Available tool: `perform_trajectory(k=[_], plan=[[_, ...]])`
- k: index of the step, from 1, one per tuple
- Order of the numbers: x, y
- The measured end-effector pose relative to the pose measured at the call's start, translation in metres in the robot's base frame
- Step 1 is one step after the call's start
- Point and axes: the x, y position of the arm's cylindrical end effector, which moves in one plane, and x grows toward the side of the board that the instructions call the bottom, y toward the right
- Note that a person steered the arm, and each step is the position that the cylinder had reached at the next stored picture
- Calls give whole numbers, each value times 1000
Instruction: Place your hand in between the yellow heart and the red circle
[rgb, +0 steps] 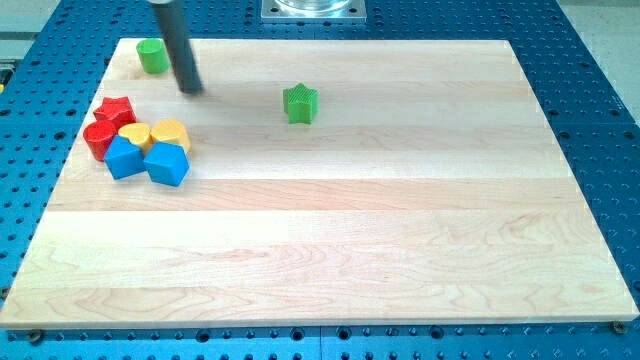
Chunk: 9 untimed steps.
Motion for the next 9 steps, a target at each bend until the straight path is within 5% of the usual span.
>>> perform_trajectory(k=[6,9], plan=[[53,-27],[133,74]])
